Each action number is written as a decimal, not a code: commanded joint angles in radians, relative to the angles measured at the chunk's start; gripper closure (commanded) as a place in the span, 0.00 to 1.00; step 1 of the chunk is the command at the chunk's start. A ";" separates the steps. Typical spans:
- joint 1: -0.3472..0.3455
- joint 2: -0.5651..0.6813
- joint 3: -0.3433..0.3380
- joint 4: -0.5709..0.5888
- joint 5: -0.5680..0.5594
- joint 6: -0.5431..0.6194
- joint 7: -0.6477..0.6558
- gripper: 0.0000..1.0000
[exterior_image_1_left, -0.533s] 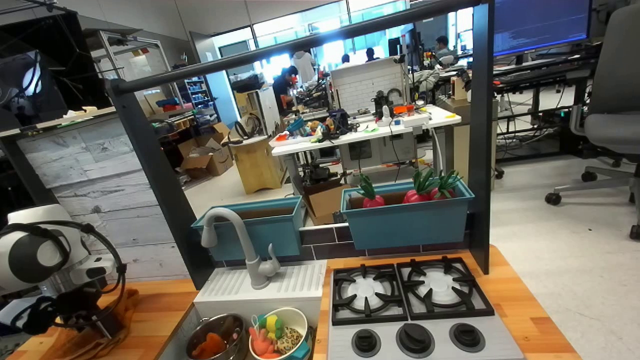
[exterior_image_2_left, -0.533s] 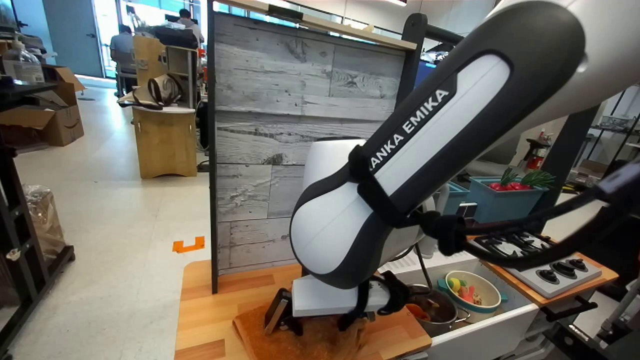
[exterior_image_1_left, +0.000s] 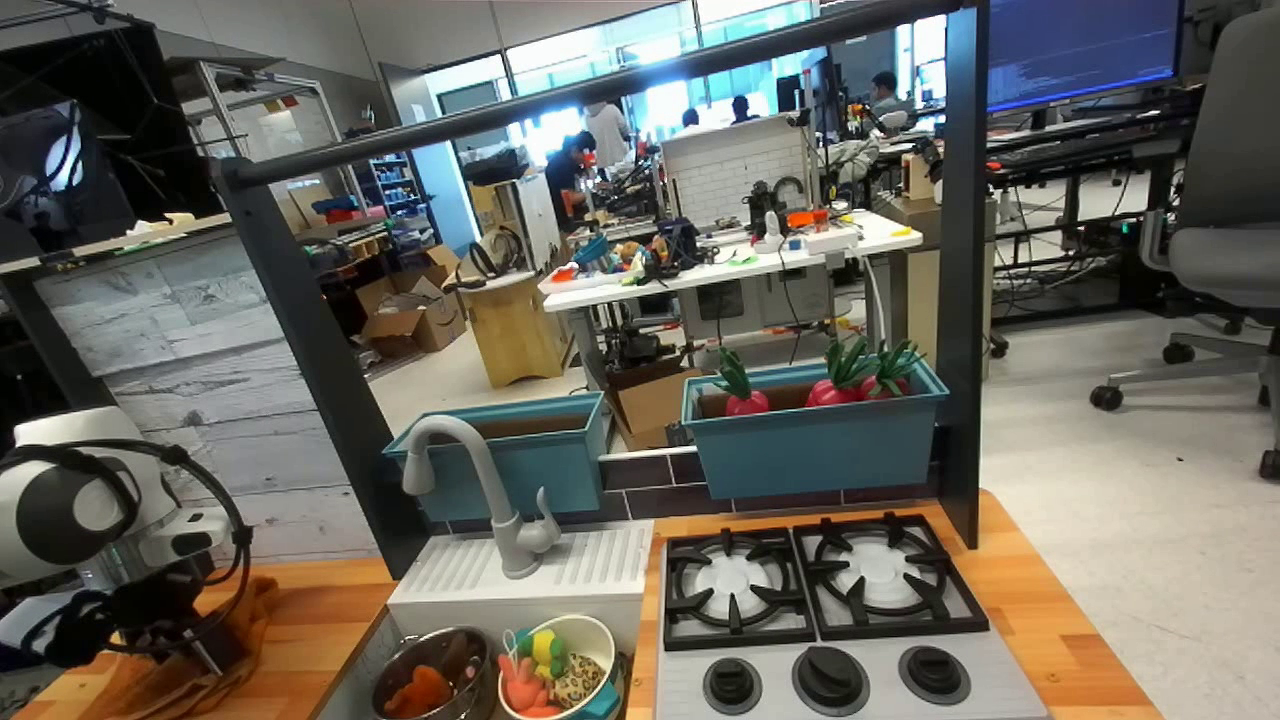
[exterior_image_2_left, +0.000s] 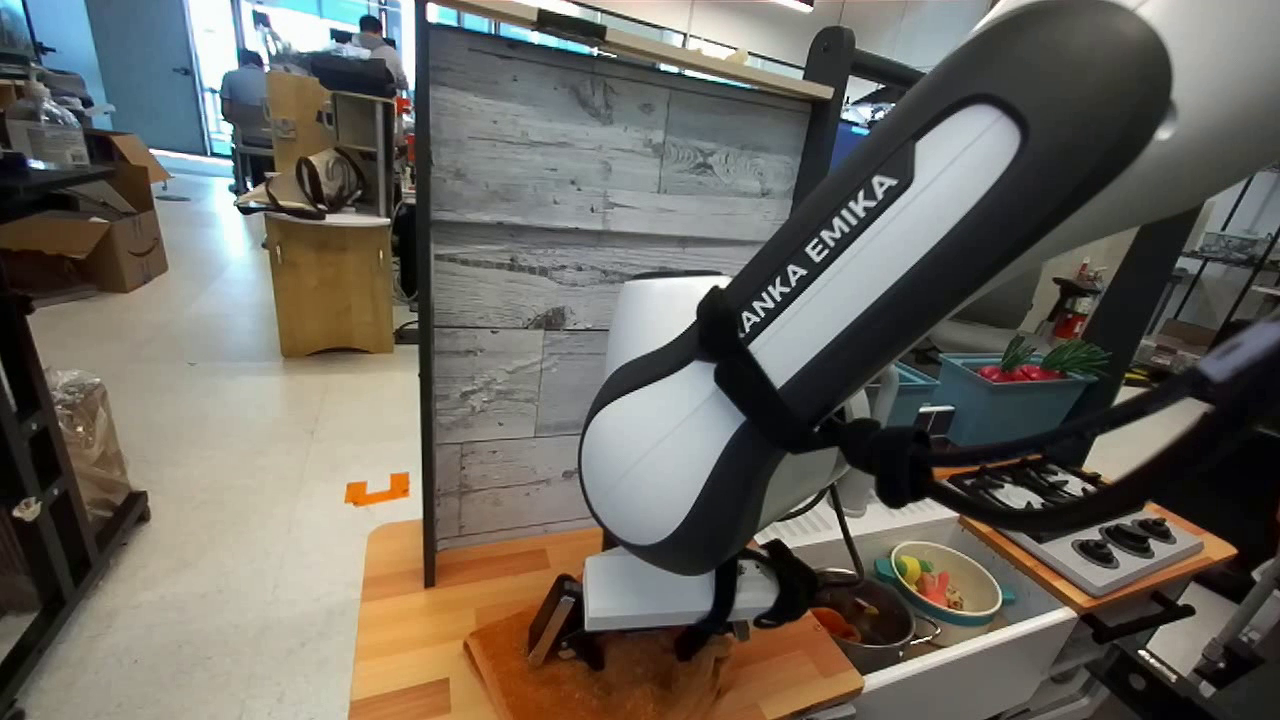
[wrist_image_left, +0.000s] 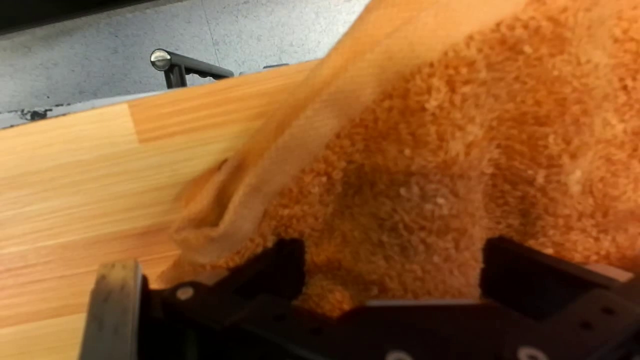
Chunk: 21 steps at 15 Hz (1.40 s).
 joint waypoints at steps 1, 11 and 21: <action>-0.009 0.004 0.010 0.006 -0.017 -0.002 0.010 0.00; -0.003 -0.177 0.053 -0.273 0.002 0.324 -0.042 0.00; -0.071 0.155 0.017 0.192 -0.047 -0.214 -0.026 0.00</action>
